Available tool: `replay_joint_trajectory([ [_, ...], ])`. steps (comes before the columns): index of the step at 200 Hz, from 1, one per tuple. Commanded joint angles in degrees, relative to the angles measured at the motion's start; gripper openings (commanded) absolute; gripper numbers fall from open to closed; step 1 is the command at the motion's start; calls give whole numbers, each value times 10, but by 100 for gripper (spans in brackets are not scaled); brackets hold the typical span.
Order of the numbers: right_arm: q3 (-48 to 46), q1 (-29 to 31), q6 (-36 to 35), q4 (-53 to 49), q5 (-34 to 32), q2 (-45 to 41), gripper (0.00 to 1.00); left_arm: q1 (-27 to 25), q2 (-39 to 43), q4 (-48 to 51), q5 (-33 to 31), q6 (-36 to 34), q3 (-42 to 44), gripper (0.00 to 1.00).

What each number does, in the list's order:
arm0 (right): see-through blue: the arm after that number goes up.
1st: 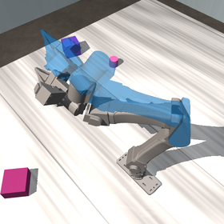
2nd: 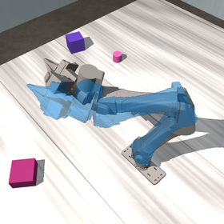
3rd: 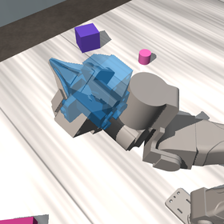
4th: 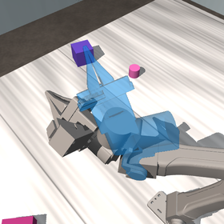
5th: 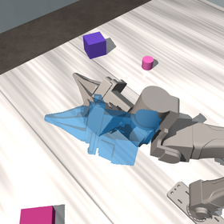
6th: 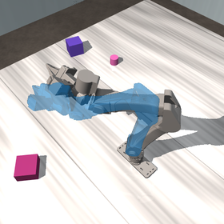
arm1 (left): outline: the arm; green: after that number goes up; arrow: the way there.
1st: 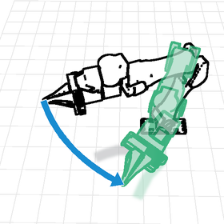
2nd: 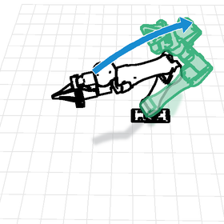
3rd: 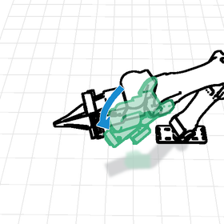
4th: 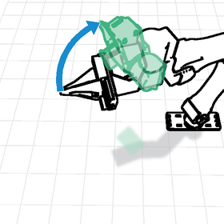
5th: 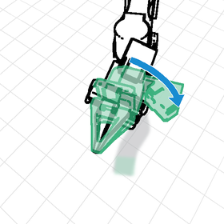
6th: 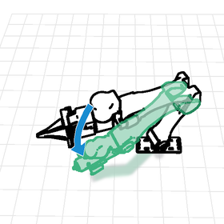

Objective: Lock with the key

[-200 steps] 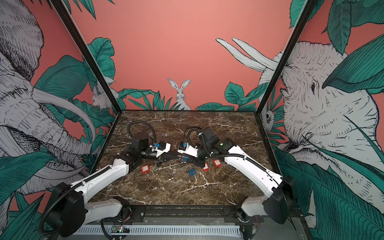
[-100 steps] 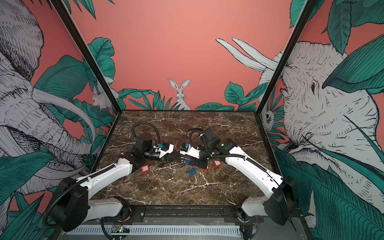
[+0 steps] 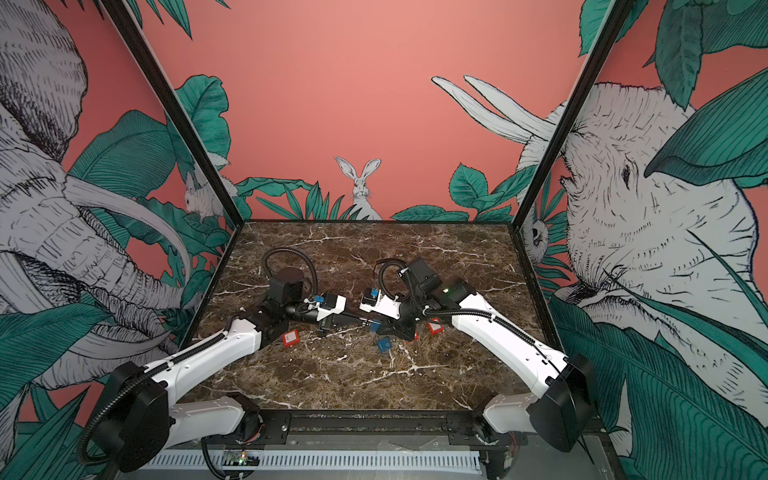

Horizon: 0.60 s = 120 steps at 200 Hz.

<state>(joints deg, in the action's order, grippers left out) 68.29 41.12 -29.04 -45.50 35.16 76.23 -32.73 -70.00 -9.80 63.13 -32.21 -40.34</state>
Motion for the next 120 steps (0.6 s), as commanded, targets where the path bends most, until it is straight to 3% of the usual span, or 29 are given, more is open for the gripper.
replay_joint_trajectory([
  [1, 23, 8, -7, 73, 65, -1, 0, -16, 13, -12, 5, -15, -1, 0],
  [52, 13, 8, -23, 89, 11, -12, 0, -16, -4, 55, 23, -7, -30, 0],
  [120, 13, 8, -37, 51, -6, -20, 0, -16, -1, 151, -28, -38, -62, 28],
])
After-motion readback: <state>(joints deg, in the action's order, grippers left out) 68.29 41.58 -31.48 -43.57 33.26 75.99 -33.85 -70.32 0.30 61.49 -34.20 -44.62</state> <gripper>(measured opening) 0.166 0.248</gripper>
